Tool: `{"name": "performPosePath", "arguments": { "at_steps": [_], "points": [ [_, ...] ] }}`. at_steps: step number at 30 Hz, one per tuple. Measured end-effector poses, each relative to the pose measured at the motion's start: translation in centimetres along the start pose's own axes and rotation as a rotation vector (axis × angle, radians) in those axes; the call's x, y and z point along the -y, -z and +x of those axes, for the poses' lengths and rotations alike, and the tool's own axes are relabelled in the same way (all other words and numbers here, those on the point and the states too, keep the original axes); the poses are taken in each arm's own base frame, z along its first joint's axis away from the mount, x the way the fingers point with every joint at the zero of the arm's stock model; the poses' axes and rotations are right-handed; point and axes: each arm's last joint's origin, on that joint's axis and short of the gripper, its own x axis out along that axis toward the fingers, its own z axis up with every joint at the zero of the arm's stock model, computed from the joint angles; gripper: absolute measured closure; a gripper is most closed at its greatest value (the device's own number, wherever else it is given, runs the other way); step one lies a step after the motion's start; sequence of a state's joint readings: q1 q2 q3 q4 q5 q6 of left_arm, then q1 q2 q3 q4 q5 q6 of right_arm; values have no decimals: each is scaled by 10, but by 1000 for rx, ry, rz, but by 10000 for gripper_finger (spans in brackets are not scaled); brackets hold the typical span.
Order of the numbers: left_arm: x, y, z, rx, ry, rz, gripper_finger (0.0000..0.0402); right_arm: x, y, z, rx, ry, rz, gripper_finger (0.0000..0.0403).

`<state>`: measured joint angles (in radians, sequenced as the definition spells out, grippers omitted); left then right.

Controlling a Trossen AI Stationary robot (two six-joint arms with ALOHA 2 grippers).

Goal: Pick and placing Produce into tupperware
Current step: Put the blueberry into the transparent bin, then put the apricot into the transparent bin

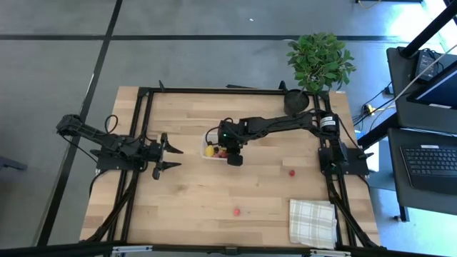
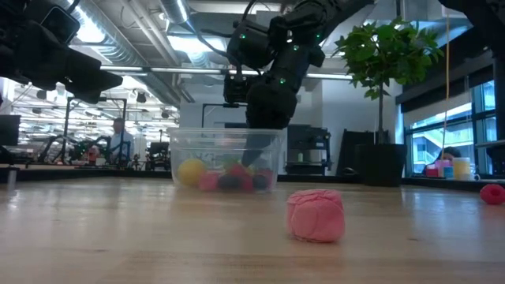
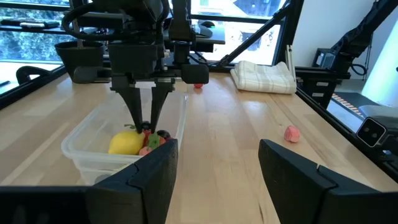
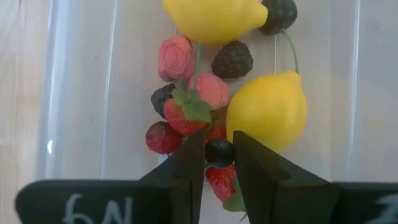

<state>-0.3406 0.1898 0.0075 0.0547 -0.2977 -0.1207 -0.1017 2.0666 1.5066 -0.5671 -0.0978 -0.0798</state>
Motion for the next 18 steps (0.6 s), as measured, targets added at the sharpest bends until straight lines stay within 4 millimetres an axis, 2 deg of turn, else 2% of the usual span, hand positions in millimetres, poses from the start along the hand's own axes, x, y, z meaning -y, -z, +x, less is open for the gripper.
{"name": "performPosePath", "arguments": {
  "at_steps": [13,18],
  "points": [
    [0,0,0,0,0,0,184,0,0,0,0,0,0,314],
    [0,0,0,0,0,0,184,0,0,0,0,0,0,294]
  ]
}}
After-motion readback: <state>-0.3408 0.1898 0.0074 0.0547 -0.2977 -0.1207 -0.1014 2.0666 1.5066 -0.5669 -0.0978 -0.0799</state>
